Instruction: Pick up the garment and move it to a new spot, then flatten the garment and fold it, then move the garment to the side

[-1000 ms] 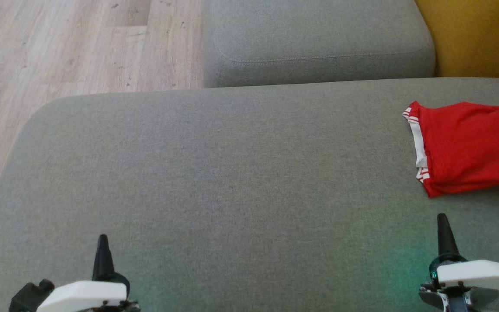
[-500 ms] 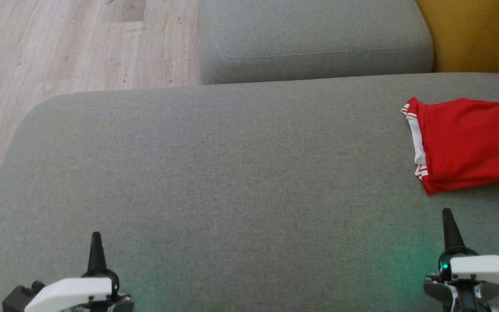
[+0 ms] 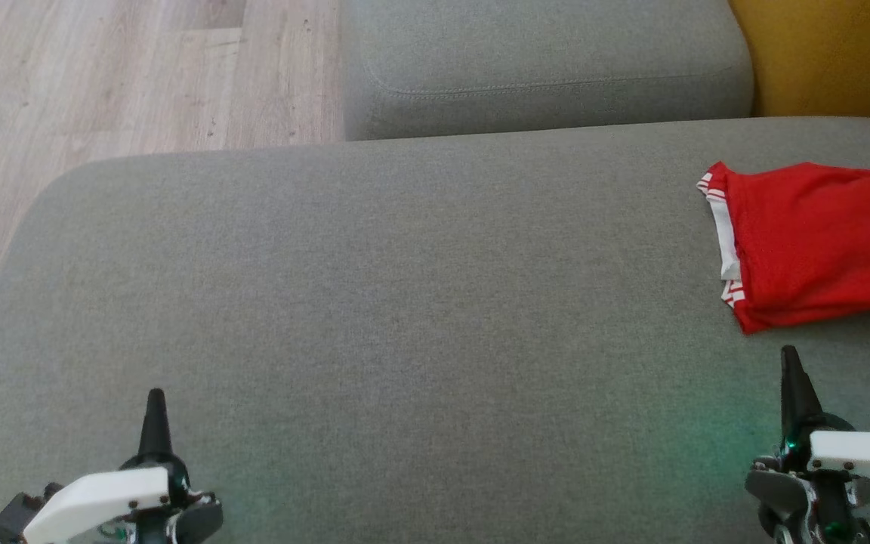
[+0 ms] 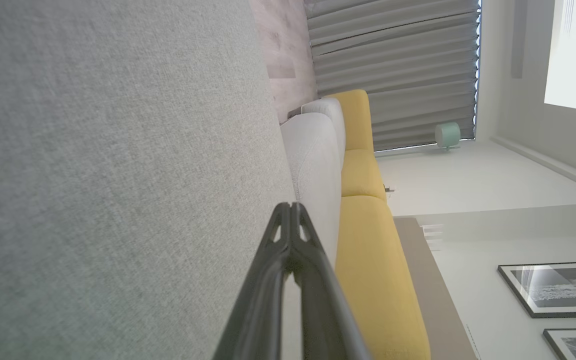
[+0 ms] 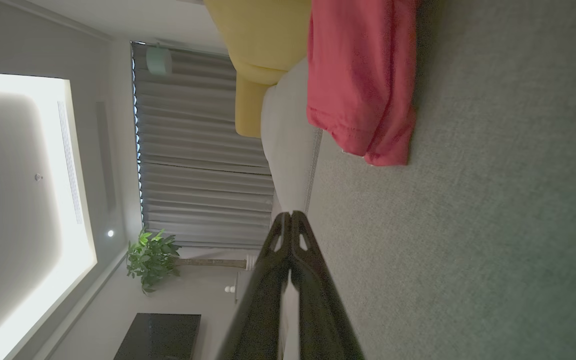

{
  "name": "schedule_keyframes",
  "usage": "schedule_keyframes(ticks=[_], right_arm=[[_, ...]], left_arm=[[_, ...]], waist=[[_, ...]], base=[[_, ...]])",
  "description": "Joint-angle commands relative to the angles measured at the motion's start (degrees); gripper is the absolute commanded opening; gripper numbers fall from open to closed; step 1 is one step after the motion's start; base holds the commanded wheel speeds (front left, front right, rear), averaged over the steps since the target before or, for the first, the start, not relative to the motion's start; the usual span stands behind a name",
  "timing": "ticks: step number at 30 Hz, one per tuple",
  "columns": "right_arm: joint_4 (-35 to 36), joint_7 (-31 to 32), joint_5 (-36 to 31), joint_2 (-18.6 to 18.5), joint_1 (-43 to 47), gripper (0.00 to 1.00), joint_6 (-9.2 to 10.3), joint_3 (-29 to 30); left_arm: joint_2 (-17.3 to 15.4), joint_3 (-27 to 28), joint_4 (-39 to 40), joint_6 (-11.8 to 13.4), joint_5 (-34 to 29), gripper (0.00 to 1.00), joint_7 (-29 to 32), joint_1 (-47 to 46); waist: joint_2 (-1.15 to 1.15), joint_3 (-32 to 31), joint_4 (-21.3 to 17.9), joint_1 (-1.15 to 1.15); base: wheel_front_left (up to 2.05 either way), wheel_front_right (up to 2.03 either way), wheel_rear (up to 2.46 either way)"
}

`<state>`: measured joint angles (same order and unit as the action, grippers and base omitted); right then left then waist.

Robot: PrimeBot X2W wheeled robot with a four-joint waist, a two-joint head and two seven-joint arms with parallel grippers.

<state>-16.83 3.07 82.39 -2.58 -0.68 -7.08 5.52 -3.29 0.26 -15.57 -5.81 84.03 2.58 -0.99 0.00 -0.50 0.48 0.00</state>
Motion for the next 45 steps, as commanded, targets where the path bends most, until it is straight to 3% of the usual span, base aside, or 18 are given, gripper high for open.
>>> schedule_keyframes(ticks=[1, 15, 45], right_arm=[[2.41, 0.66, 1.9, -0.88, -3.8, 0.0, -0.37, -0.81], [2.84, 2.8, 10.4, -0.87, -5.43, 0.0, -0.41, 0.24], [2.83, 3.04, 10.16, -0.67, -5.45, 0.0, -0.41, 0.53]], left_arm=[[-0.67, 2.62, 1.69, -0.67, 1.56, 0.0, 0.63, -3.59], [-0.6, 4.86, 1.57, -1.68, 9.3, 0.0, 2.79, -5.08], [-0.27, 5.35, 1.56, -1.68, 8.9, 0.0, 3.18, -5.12]], waist=[[0.0, 0.07, -0.05, 0.0], [0.0, 0.68, -0.48, 0.0], [0.0, 0.67, -0.48, 0.0]], base=[[0.0, 0.0, 0.0], [0.0, 0.0, 0.0], [0.0, 0.0, 0.0]])
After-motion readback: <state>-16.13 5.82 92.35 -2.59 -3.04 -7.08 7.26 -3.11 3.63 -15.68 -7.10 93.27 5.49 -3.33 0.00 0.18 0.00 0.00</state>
